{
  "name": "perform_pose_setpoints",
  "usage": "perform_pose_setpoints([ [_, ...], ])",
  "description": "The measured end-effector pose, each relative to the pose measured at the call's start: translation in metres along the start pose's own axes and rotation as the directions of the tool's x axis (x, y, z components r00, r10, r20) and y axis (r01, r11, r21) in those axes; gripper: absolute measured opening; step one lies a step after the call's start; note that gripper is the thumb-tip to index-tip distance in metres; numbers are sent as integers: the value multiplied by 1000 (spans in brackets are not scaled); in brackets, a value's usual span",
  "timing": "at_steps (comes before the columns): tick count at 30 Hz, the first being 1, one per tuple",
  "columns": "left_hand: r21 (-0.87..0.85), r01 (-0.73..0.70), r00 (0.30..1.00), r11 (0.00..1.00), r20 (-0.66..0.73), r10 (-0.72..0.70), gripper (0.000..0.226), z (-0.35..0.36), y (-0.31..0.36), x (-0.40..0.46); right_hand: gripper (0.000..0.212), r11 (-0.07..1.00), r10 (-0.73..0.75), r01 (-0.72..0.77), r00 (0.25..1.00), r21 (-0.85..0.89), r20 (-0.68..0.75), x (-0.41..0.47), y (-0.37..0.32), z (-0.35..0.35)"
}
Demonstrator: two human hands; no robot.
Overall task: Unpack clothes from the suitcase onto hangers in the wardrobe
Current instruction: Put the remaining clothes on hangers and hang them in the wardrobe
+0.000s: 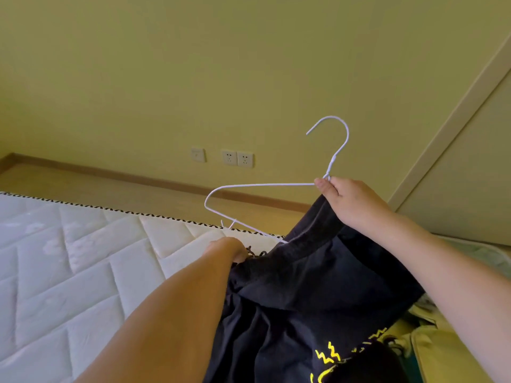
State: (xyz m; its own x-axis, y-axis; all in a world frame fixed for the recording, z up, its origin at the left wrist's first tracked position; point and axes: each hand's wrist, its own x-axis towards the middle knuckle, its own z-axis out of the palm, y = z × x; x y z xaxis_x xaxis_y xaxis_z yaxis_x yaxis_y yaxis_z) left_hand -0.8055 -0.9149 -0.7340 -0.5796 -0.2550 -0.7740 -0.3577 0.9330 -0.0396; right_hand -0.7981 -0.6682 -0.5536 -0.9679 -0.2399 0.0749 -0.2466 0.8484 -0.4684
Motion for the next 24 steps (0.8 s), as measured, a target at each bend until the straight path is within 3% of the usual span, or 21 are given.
perform_pose_setpoints([
  [3, 51, -26, 998, 998, 67, 23, 30, 1, -12, -44, 52, 999, 26, -26, 1000, -19, -11, -3, 7, -14],
  [6, -156, -2, 994, 988, 104, 19, 38, 0, -22, -50, 54, 998, 54, -54, 998, -28, 16, -9, 13, -28],
  [8, -403, 16, 999, 915, 42, 1, 38, -15, -22, -51, 54, 997, 66, -64, 997, -40, 50, -15, 11, -38],
  [10, -616, -75, 997, 784, -58, 50, 24, -40, -18, -66, 54, 996, 84, -80, 993, -46, 83, -21, 7, -48],
  [13, -726, -291, 948, 623, -306, 86, 11, -83, -13, -105, 53, 993, 104, -98, 990, -63, 93, -29, -3, -63],
  [18, -521, -569, 778, 636, -591, 212, 24, -137, 10, -175, 53, 993, 101, -100, 995, -67, 22, -43, -25, -95],
  [24, -248, -813, 537, 526, -669, 515, 18, -165, 79, -293, 50, 990, 132, -115, 967, 87, -220, -67, -40, -151],
])
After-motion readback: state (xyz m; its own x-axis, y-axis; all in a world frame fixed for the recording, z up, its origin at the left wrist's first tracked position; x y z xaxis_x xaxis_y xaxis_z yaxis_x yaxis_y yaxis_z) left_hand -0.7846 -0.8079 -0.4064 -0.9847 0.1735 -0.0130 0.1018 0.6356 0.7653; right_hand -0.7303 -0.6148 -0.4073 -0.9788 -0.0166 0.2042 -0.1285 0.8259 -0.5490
